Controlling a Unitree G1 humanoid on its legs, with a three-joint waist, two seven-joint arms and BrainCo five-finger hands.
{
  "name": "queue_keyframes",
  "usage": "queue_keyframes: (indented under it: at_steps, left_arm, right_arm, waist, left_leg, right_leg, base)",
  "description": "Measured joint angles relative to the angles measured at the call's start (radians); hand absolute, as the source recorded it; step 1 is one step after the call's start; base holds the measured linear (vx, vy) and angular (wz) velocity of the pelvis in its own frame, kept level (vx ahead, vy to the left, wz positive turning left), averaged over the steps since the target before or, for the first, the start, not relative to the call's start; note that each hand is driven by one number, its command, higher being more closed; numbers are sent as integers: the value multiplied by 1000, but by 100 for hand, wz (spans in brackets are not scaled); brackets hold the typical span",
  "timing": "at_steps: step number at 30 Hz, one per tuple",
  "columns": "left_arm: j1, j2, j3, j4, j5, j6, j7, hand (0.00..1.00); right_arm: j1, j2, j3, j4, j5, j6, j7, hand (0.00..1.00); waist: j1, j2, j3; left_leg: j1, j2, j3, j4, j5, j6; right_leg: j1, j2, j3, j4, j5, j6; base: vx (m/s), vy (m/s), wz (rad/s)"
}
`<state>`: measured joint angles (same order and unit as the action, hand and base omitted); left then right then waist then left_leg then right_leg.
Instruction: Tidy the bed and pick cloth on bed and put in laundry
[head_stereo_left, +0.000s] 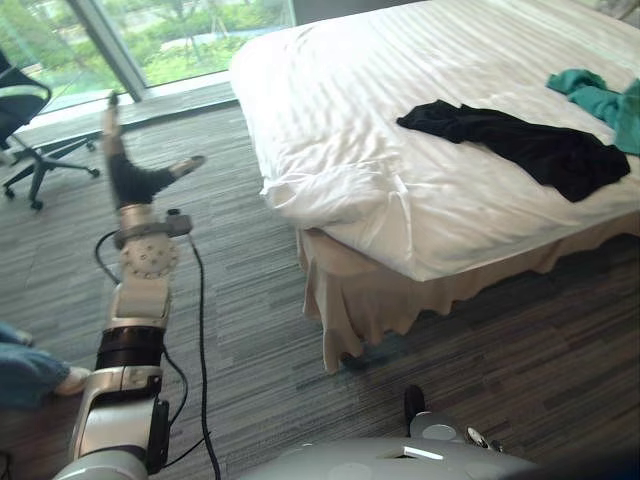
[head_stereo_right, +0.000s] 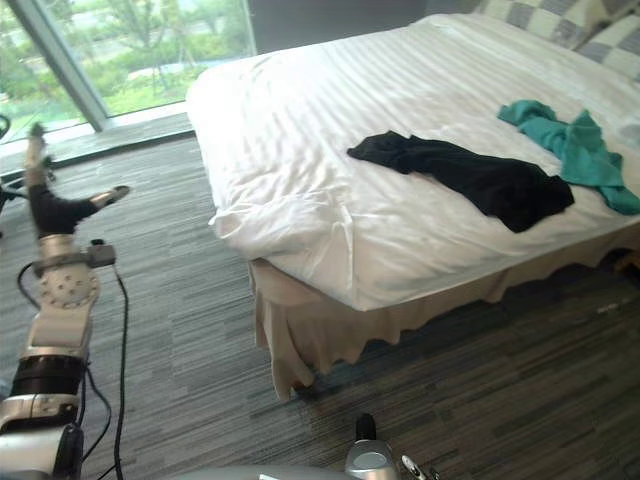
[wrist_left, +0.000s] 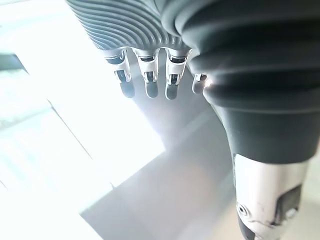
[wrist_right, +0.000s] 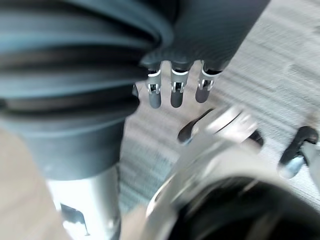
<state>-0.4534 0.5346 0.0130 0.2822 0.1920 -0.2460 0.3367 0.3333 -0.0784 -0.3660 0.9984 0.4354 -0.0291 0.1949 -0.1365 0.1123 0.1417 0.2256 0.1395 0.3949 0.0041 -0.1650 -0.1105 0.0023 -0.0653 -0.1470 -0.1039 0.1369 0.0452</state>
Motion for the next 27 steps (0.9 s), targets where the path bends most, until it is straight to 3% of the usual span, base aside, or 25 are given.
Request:
queue_keyframes:
  at_steps: [6,8,10,13,15,17,18,22,23,25,27]
  left_arm:
    - [-158,5,-197,114,74,92,-93,0]
    - [-209,3,-264,167,98,156,-102,0]
    - [-260,1,-298,212,117,213,-105,0]
    - [-328,-20,-302,312,134,309,-88,0]
    - [-364,-21,-300,365,133,364,-73,0]
    - [-404,-27,-286,435,132,443,-43,0]
    - [-433,-28,-283,478,132,483,-26,0]
    - [-492,-42,-224,518,132,569,41,0]
    - [-507,-43,-205,518,132,596,59,100]
    - [-541,-43,-168,497,141,662,58,100]
    - [-563,-35,-147,434,206,760,-5,100]
  right_arm:
    - [22,-1,-28,-3,-35,0,34,0]
    - [22,-3,-38,-30,-51,0,43,0]
    - [7,-15,-40,-55,-66,0,56,0]
    - [-29,-64,-59,-77,-66,1,76,0]
    - [-45,-97,-67,-90,-66,0,86,0]
    - [-75,-123,-87,-93,-66,-1,102,0]
    - [-92,-129,-86,-101,-65,-3,113,0]
    - [-112,-117,-28,-176,-16,-25,140,0]
    - [-112,-114,-4,-210,7,-33,152,0]
    - [-112,-106,17,-260,27,-49,164,0]
    - [-119,-99,41,-311,33,-67,180,0]
  waist:
    - [-55,31,9]
    - [-76,39,25]
    - [-78,48,58]
    - [-119,67,125]
    - [-129,76,168]
    - [-149,75,205]
    - [-154,65,230]
    - [-164,9,305]
    - [-160,-15,324]
    - [-151,-41,349]
    - [-136,-46,356]
  left_leg:
    - [15,9,61,-1,4,-7]
    - [-14,0,69,17,6,-6]
    - [-46,-13,94,40,10,1]
    - [-92,-51,99,51,28,23]
    - [-108,-70,122,50,33,30]
    - [-145,-90,146,48,38,33]
    - [-168,-93,155,47,38,34]
    - [-253,-85,210,85,-6,38]
    - [-286,-63,239,129,-29,41]
    - [-325,-13,274,213,-62,34]
    - [-373,60,288,332,-104,29]
  right_leg:
    - [-19,28,49,6,2,-7]
    - [-49,25,77,8,2,-7]
    - [-112,13,104,63,-9,-5]
    - [-215,-22,133,175,-52,7]
    - [-261,-37,151,218,-64,13]
    - [-325,-50,174,257,-73,21]
    - [-363,-53,191,279,-74,21]
    - [-468,-55,219,323,-68,23]
    - [-490,-49,229,319,-59,23]
    - [-507,-29,238,316,-50,11]
    - [-520,3,228,319,-42,0]
  base:
    - [22,-11,-29]
    - [-23,-18,-22]
    - [-56,-10,-33]
    - [-89,23,-11]
    - [-68,40,-20]
    - [-94,23,-19]
    - [-93,-6,-18]
    - [-110,-29,-14]
    - [-41,-78,-23]
    - [-4,-81,-22]
    - [30,-92,-15]
